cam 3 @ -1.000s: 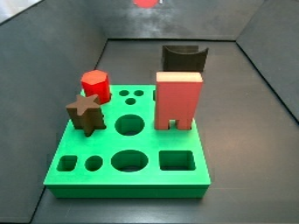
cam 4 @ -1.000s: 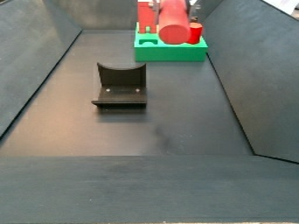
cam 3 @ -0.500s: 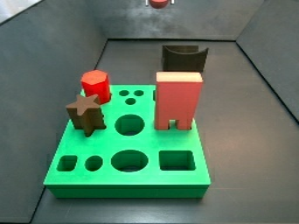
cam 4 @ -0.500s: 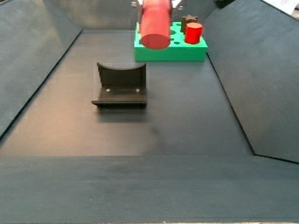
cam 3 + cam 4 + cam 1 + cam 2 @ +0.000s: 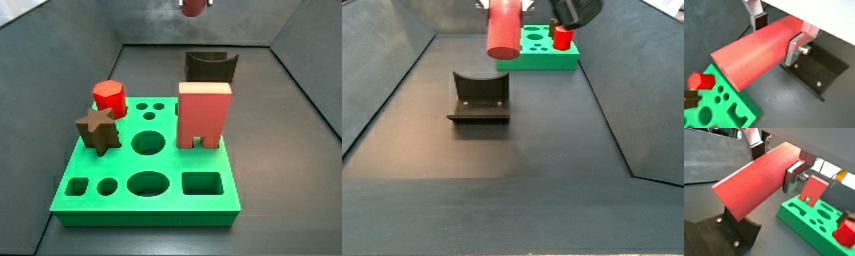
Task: Pick up the oval object. Move up. Place the oval object on the fixture. Regrasp the oval object. Move to above the board. Insert the oval object.
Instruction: Place the oval object on the fixture.
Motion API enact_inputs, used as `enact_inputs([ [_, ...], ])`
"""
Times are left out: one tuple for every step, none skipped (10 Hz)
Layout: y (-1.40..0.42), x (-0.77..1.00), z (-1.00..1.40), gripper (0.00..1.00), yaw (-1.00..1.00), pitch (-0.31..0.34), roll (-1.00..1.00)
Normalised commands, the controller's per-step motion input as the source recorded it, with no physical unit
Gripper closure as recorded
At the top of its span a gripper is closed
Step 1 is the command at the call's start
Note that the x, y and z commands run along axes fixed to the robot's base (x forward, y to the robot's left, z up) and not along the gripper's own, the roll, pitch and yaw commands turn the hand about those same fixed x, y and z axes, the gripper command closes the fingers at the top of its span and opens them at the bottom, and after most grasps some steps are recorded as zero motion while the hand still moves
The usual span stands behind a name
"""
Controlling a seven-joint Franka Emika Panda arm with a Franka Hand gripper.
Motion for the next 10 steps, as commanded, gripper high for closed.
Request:
enact_inputs([
  [0.05, 0.77, -0.02, 1.00, -0.09, 0.056, -0.35],
  [0.03, 0.65, -0.01, 1.00, -0.09, 0.050, -0.21],
  [0.03, 0.55, -0.01, 1.00, -0.08, 0.037, -0.18],
  [0.03, 0.42, -0.02, 1.00, -0.06, 0.036, -0.16],
  [0.03, 0.36, -0.01, 1.00, -0.05, 0.039, -0.16],
  [0.03, 0.24, -0.01, 1.00, -0.04, 0.053, -0.15],
  [0.03, 0.19, -0.01, 1.00, -0.04, 0.062, -0.14],
  [0.13, 0.14, -1.00, 1.00, -0.01, 0.322, -1.00],
  [0.14, 0.13, -1.00, 1.00, -0.03, 0.315, -1.00],
  [0.14, 0.14, -1.00, 1.00, -0.12, 0.333, -0.99],
])
